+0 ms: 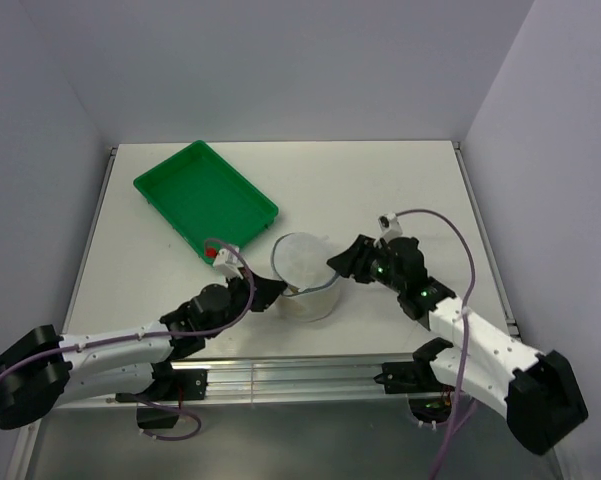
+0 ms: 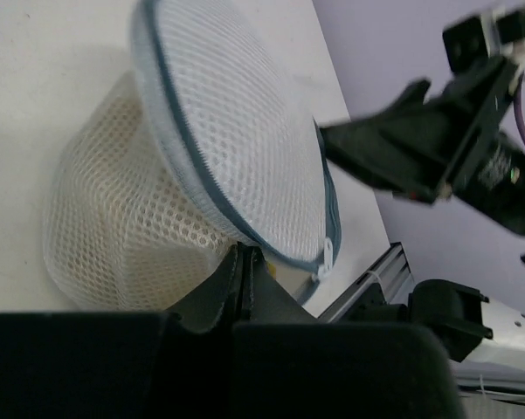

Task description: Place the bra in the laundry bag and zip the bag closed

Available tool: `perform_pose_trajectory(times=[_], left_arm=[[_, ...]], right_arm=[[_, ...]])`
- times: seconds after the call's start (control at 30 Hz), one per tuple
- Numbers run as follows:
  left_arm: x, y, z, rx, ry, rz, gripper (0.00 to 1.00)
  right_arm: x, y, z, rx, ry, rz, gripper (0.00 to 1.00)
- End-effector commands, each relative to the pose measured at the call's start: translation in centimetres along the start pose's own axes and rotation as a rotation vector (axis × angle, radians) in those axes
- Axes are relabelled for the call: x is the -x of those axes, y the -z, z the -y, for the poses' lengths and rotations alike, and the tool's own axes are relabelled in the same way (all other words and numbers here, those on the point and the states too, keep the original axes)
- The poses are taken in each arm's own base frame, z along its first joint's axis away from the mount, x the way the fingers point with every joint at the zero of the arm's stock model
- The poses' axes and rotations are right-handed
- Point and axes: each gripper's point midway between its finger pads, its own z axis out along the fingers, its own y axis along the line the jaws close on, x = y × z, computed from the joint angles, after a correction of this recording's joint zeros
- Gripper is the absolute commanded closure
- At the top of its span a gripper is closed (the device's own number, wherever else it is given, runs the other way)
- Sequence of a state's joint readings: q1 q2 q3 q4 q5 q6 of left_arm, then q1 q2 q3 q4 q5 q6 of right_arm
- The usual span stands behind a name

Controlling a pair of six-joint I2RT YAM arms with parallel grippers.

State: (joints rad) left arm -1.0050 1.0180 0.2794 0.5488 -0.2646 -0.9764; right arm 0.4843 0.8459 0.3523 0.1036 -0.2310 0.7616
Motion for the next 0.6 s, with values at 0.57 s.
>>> perform_pose_trajectory(times=[0.57], left_arm=[[-1.5, 2.1, 1.3, 0.033, 0.121, 0.158, 1.00]], right_arm=[[-0.3, 4.8, -3.9, 0.135, -0.204, 0.134, 0.46]])
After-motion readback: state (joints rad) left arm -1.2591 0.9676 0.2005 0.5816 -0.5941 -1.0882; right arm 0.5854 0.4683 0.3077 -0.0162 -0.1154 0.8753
